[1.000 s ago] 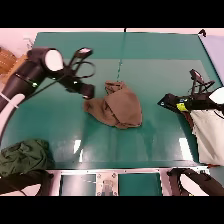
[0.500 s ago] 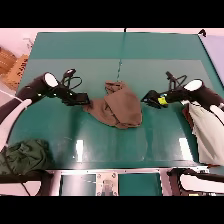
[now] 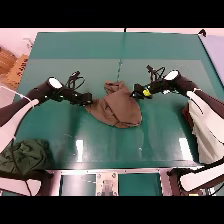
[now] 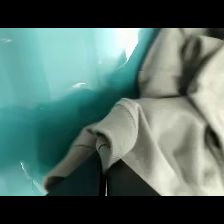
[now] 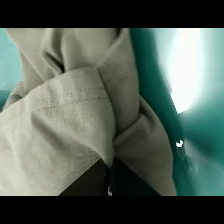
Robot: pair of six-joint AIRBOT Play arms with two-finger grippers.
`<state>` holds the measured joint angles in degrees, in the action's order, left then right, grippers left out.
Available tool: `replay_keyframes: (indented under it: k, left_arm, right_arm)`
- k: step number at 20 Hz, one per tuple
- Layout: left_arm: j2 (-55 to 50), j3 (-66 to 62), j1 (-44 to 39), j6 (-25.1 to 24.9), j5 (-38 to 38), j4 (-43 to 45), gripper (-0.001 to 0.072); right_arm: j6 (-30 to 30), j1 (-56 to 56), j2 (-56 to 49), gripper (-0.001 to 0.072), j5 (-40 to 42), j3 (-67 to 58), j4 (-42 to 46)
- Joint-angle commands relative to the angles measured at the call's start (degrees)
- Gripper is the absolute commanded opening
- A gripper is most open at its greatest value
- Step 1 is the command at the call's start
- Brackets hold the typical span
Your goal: Fold the shirts.
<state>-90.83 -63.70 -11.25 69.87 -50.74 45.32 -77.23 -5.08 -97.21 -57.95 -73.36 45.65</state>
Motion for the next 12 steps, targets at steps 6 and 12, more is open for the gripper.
replay_keyframes:
  k: [6, 12]
  left_arm:
    - [17.7, 0.0, 12.3, 6.6, -11.0, 13.1, 0.0026]
    - [37.6, -8.1, 15.6, 5.0, -12.3, 8.9, 0.0025]
  right_arm:
    - [0.8, 13.0, 9.5, 0.0019, -13.0, -2.5, 0.2]
    - [0.2, 17.4, 32.3, 0.002, -16.6, -4.9, -1.3]
